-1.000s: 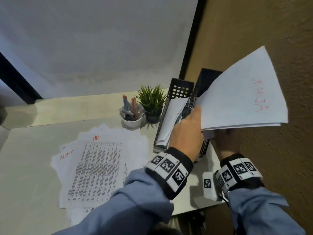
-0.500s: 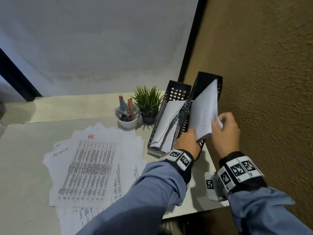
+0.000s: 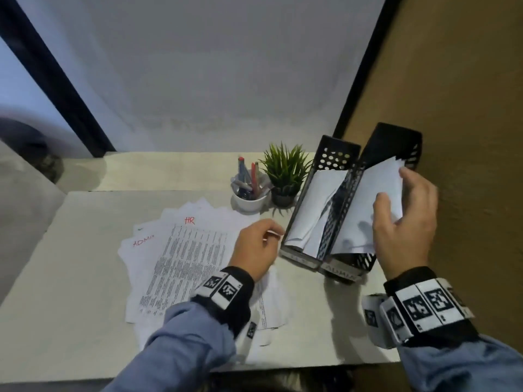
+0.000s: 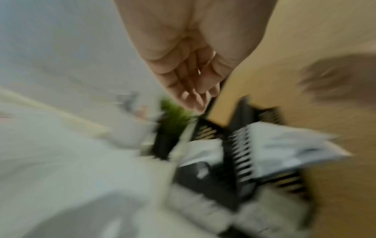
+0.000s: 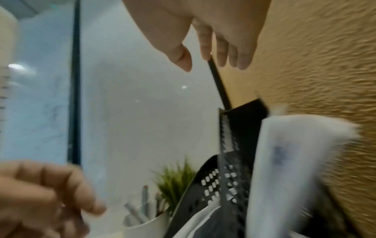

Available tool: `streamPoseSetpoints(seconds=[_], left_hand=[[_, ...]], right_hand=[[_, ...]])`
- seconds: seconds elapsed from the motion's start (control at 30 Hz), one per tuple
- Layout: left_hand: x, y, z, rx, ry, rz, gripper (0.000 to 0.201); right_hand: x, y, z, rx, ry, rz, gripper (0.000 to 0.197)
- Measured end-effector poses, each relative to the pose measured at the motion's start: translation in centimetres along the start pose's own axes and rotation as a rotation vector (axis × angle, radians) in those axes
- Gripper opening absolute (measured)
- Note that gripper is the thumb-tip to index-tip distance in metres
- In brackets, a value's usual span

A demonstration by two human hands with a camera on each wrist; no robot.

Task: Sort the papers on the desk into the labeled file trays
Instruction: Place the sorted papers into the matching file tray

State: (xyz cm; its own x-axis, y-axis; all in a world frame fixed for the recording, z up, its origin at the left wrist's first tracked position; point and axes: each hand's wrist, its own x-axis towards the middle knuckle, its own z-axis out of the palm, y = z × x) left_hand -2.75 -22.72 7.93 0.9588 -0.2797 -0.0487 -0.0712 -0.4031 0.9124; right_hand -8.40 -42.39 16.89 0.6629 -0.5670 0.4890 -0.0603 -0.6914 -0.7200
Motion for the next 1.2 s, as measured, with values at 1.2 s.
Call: streamPoseSetpoints(seconds=[1.2], left_hand=[[-2.9,-18.5,-15.1,-0.053,0.356,-0.486,0.019]], right_hand=[[-15.9,0.7,21.7,0.102,-0.792,0.87,0.017]])
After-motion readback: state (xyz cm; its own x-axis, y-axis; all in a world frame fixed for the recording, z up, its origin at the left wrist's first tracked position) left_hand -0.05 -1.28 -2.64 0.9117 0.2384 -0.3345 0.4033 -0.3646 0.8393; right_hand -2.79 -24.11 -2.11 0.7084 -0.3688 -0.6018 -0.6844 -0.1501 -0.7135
